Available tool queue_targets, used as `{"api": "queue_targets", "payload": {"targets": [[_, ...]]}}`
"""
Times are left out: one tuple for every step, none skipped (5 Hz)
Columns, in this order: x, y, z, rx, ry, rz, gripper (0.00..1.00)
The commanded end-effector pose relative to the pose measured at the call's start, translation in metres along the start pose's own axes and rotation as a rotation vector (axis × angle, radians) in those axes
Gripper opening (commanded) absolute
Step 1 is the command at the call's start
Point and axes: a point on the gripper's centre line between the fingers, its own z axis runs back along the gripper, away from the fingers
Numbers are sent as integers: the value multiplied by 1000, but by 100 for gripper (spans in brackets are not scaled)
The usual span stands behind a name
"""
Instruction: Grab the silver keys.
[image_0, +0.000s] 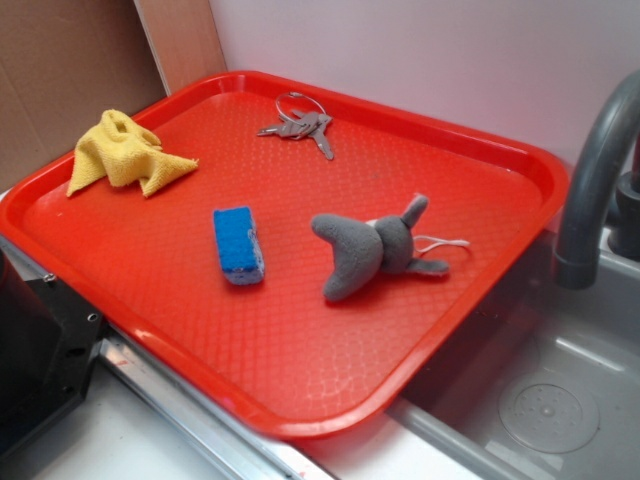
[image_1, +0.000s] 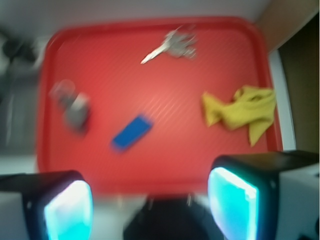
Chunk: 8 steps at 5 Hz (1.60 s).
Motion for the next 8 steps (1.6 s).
{"api": "queue_targets", "payload": {"targets": [[70,33,-50,-73,-224,236,100],[81,36,-73,-111,-199,398,100],[81,36,-73,-111,-199,398,100],[81,36,-73,-111,-199,398,100],[81,36,-73,-111,-199,398,100],[104,48,-109,-78,-180,368,100],[120,52,-136,-90,-138,327,100],[137,54,-161,-63,-134,332,100]]}}
